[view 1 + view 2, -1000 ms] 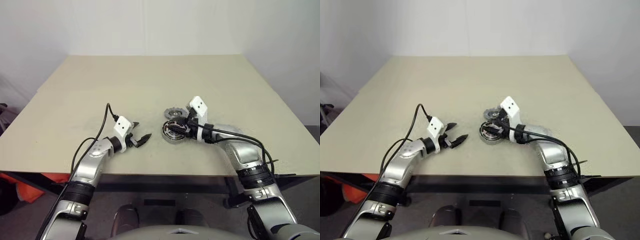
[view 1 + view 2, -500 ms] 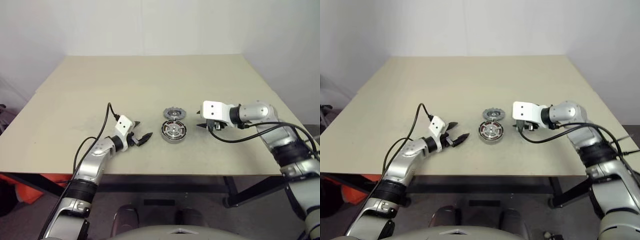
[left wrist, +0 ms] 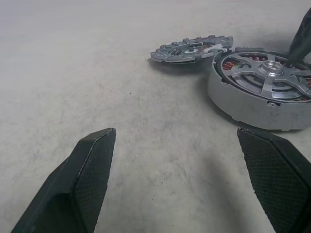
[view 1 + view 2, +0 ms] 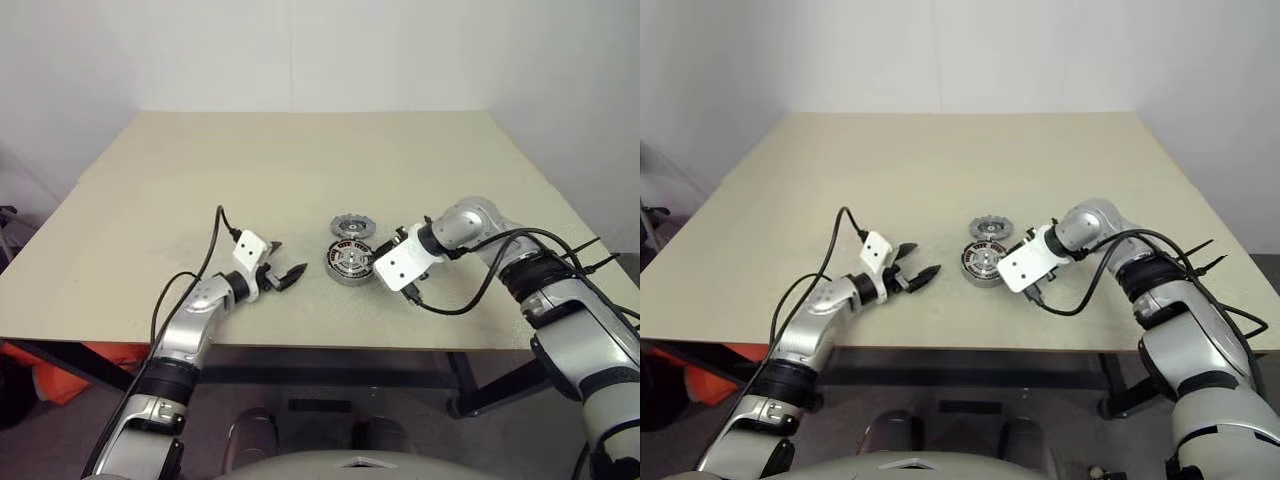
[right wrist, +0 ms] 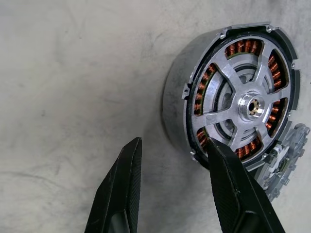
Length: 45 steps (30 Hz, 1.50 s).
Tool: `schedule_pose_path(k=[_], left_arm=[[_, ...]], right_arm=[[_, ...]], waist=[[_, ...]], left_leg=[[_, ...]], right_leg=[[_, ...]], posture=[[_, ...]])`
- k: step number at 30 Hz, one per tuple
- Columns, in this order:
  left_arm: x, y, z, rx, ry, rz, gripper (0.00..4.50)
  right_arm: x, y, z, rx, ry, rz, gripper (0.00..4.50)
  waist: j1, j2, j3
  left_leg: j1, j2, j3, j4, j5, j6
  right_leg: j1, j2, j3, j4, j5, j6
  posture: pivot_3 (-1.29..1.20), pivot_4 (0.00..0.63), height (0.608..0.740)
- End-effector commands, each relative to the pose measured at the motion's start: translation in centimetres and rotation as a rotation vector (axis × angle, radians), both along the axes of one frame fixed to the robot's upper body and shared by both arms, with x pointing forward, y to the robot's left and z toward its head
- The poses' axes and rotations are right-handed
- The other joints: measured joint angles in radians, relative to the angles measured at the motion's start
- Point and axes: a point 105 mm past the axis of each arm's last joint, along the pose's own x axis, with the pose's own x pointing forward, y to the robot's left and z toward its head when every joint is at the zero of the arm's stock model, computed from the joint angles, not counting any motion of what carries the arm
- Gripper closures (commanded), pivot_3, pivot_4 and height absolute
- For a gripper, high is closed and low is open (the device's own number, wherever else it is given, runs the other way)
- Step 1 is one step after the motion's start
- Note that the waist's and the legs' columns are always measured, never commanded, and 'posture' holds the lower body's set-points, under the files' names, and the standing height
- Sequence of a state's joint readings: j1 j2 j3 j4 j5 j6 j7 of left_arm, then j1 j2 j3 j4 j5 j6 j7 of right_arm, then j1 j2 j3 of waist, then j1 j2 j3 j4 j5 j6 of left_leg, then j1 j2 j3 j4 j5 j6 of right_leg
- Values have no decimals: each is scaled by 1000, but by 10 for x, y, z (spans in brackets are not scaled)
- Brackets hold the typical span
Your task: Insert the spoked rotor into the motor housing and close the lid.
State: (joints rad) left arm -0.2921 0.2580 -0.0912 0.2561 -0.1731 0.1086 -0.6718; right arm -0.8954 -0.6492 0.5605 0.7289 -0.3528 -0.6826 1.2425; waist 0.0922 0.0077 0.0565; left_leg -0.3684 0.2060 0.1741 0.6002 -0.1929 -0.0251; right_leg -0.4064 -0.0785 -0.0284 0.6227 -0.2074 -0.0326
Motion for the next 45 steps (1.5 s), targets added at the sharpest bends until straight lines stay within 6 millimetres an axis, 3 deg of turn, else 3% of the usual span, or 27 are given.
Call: schedule_pose_path(k=[1, 5, 6, 14, 25, 32, 40, 45], left_arm=[[2, 1, 16, -5, -64, 1, 246], [2, 1, 15, -3, -62, 1, 246], [3, 1, 15, -3, -62, 1, 246], [4, 3, 16, 3, -68, 9, 246], [5, 2, 17, -17, -70, 28, 246], [4, 5, 15, -21, -68, 47, 246], [1, 14, 14, -17, -70, 81, 246], [-2, 25, 14, -8, -71, 114, 246]], right_arm=[[9, 3, 12, 14, -42, 3, 2180], [9, 3, 2, 6, -13, -12, 2180], [8, 3, 0, 1, -5, -12, 2351], [7, 8, 1, 15, -19, 28, 4486], [19, 19, 26, 172, -34, -55, 4496], [13, 43, 57, 418, 252, -269, 4496], [4, 60, 56, 472, 435, -461, 4496], [11, 73, 45, 510, 528, -621, 4496]], waist=[[-1, 0, 0], [-3, 0, 0], [-3, 0, 0], [-18, -2, -1], [-24, -2, 0], [-23, -2, 2], [-9, -3, 3], [-8, -3, 3]], left_leg=[[0, 0, 0, 0, 0, 0], [0, 0, 0, 0, 0, 0], [0, 0, 0, 0, 0, 0], [0, 0, 0, 0, 0, 0], [0, 0, 0, 0, 0, 0], [-2, 1, 0, 0, 0, 0], [-2, 2, 0, 0, 0, 0], [-2, 1, 0, -1, 1, -1]], right_leg=[[0, 0, 0, 0, 0, 0], [0, 0, 0, 0, 0, 0], [0, 0, 0, 0, 0, 0], [1, 1, 0, 0, 0, 0], [0, 1, 0, 0, 0, 0], [-2, 2, 0, 0, 0, 0], [-2, 2, 0, -1, -1, -1], [-2, 2, 0, 0, -1, -1]], posture=[[0, 0, 740], [0, 0, 740], [0, 0, 740], [0, 0, 740], [0, 0, 740], [0, 0, 740], [0, 0, 740], [0, 0, 740]])
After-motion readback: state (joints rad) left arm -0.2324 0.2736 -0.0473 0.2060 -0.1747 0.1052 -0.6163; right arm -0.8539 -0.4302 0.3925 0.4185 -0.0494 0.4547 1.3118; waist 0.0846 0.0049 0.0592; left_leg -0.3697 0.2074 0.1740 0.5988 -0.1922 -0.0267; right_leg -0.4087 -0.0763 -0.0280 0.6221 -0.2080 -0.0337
